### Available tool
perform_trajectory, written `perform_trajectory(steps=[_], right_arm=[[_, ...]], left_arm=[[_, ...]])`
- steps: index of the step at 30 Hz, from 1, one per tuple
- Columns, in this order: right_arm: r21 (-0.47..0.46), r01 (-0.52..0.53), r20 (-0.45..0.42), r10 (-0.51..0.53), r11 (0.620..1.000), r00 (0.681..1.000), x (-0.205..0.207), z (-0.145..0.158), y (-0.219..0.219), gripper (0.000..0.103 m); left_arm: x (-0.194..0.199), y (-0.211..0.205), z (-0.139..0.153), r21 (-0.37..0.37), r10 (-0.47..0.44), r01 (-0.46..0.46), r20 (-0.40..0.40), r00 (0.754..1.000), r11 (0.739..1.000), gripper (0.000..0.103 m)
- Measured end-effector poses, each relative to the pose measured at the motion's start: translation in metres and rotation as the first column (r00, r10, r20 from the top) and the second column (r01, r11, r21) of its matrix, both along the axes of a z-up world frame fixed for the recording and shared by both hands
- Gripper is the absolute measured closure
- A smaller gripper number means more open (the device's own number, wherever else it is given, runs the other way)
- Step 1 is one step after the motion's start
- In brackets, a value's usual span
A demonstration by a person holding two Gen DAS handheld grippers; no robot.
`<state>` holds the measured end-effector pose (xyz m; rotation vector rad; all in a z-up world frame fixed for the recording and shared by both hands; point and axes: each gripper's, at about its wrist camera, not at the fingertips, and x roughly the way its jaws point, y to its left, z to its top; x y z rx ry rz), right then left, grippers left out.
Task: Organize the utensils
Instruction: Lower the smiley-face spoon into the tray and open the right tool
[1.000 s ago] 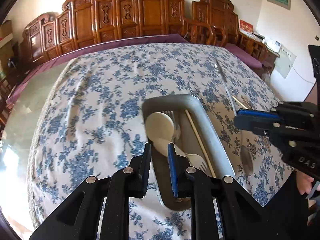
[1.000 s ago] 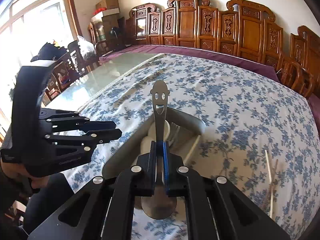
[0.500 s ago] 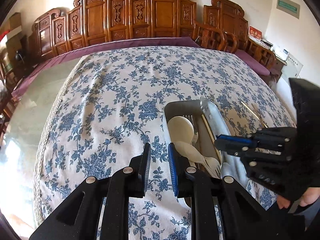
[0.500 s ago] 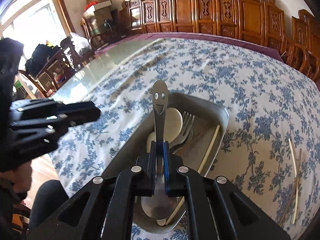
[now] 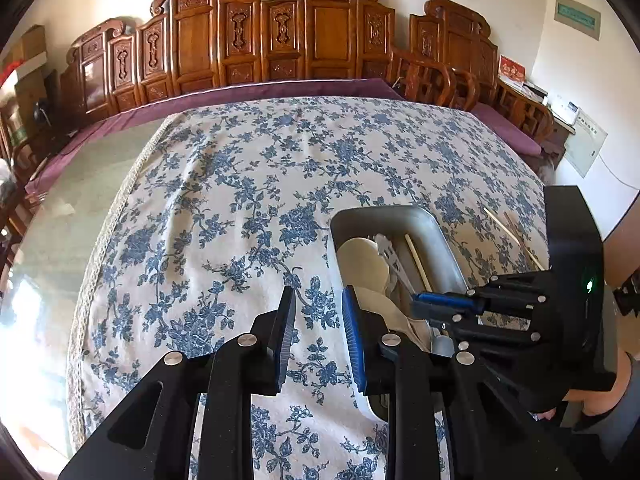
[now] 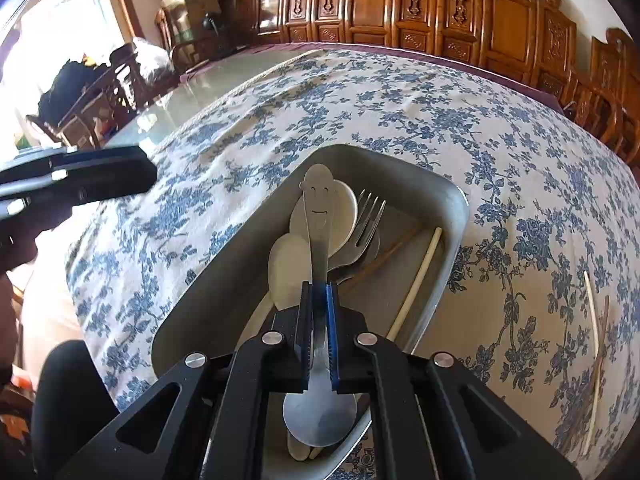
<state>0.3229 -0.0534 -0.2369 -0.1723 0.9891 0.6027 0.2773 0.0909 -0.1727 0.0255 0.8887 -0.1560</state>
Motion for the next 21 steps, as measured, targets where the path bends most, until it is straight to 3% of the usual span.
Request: perform_trajectory(steps=[12, 15, 17, 21], right_arm=[[0.026, 0.012, 0.044, -0.014, 1.000, 0.999, -0.003, 0.014, -0.014, 0.094], [0.057, 0.024, 0.068, -0.028, 0.998, 0.997, -0.008, 0.025, -0.032, 0.094], [0.068, 0.042, 0.084, -0.047, 0.997, 0.995, -0.012, 0.033, -0.051, 0.094], [0.062, 0.076, 0.113, -0.083, 0.995, 0.990, -0.022, 0.044, -0.095, 0.094]], left_arm=[[-0.003, -0.005, 0.003, 0.015, -0.012, 0.012, 0.015, 1.000, 1.000, 0.073], [-0.006, -0.010, 0.005, 0.018, -0.018, 0.018, 0.021, 1.000, 1.000, 0.062], [-0.007, -0.014, 0.006, 0.023, -0.024, 0.023, 0.025, 0.999, 0.999, 0.042], [-0.012, -0.029, 0.008, 0.022, -0.048, 0.047, 0.038, 0.998, 0.999, 0.027]])
